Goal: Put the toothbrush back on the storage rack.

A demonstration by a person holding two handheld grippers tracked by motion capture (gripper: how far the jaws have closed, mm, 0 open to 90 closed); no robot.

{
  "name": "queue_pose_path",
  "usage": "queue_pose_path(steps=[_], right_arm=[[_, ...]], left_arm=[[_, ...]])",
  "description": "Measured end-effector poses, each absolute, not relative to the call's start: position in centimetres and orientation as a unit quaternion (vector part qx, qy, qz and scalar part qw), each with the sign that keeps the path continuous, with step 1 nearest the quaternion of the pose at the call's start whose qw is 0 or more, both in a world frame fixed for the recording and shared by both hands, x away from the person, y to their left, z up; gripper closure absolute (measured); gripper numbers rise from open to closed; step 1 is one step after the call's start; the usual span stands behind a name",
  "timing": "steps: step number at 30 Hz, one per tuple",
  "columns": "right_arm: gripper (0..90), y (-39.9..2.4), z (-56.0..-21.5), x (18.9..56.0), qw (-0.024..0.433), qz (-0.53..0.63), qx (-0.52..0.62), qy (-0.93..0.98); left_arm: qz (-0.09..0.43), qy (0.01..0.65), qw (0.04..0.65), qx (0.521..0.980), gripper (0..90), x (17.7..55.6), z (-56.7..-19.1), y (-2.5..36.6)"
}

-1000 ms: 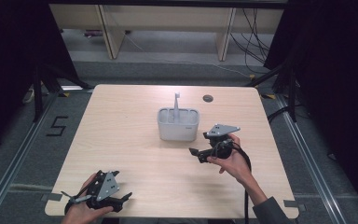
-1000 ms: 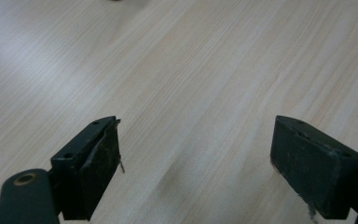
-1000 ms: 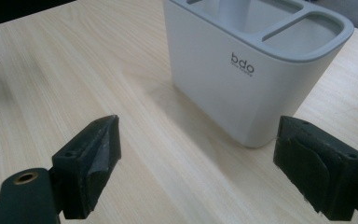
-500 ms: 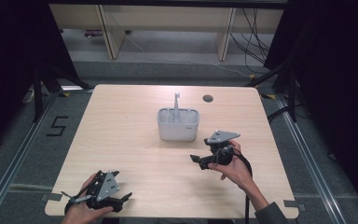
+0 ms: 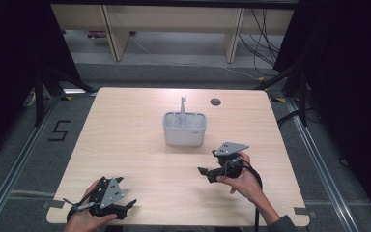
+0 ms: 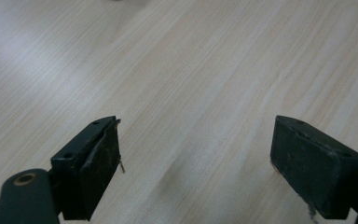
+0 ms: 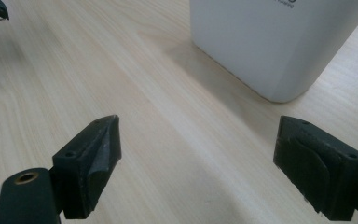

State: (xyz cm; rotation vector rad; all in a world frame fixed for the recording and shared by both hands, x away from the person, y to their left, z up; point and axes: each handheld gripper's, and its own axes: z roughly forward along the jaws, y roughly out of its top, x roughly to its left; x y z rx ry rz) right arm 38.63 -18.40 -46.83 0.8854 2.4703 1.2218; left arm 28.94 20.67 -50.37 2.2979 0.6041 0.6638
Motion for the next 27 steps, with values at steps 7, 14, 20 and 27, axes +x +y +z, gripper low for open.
queue_pose_path(steps=[7,14,20,27], right_arm=[[15.8,-18.5,-47.3,37.9,0.120,0.406,0.307,0.852],[15.8,-18.8,-47.8,37.1,0.121,0.400,0.303,0.856],[15.8,-19.1,-48.0,36.5,0.129,0.392,0.303,0.859],[15.8,-19.5,-48.1,35.8,0.122,0.387,0.308,0.860]], left_arm=[[0.254,0.234,0.333,0.877,15.2,28.9,-50.4,20.7],[0.253,0.232,0.332,0.879,15.2,28.9,-50.4,20.7],[0.254,0.231,0.330,0.879,15.2,28.9,-50.4,20.7],[0.254,0.233,0.332,0.878,15.2,28.9,-50.4,20.7]])
